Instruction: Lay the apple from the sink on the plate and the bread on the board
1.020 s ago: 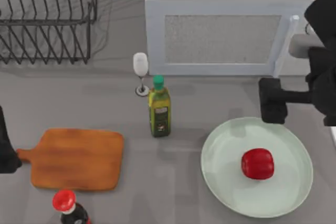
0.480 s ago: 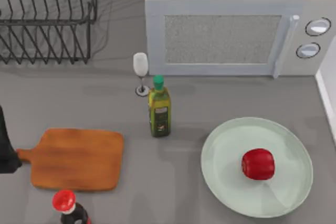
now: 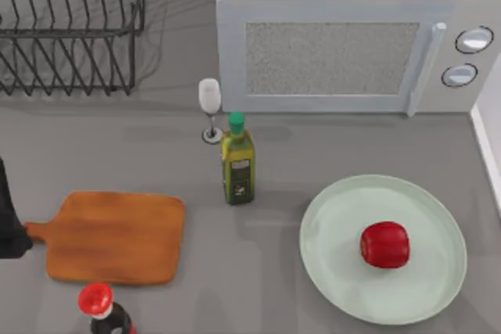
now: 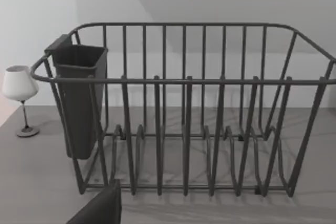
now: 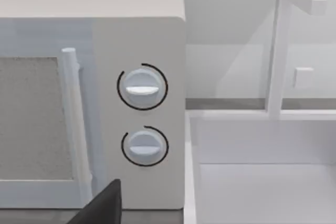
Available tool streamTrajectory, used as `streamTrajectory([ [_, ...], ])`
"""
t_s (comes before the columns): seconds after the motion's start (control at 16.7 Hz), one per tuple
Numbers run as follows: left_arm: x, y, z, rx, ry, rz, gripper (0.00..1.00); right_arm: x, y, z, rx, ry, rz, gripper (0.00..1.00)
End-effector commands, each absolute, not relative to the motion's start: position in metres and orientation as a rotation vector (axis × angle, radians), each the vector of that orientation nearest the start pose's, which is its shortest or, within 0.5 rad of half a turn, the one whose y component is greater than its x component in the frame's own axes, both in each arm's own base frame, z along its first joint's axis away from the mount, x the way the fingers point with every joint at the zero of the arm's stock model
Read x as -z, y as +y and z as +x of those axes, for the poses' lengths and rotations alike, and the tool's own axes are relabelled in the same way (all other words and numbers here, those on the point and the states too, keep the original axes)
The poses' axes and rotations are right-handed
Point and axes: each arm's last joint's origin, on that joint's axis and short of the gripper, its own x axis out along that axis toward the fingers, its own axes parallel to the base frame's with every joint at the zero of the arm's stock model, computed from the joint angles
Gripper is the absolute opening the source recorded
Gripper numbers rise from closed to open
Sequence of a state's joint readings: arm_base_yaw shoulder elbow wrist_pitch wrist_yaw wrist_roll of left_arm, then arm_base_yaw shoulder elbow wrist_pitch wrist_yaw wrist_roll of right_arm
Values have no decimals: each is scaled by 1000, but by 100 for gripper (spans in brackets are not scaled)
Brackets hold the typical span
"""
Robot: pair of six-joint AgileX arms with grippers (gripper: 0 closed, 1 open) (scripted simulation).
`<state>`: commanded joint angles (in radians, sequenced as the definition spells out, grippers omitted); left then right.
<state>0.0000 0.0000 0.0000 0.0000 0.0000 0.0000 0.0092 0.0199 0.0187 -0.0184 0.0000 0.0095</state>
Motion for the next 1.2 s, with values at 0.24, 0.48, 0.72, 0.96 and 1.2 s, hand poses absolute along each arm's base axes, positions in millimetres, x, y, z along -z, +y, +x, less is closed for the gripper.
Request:
streamTrajectory([
  [0.24, -160, -1, 106, 0, 0, 0, 100, -160, -1, 106, 0, 0, 0, 100],
  [0.48, -162, -1, 106, -1, 7, 3, 100, -160, -1, 106, 0, 0, 0, 100],
  [0.72, -185, 2, 109, -21, 121, 36, 100, -160, -1, 106, 0, 0, 0, 100],
  [0.96, -219, 8, 131, -43, 368, 86, 100, -160, -1, 106, 0, 0, 0, 100],
  [1.2, -244, 21, 181, -46, 696, 130, 100, -160, -1, 106, 0, 0, 0, 100],
])
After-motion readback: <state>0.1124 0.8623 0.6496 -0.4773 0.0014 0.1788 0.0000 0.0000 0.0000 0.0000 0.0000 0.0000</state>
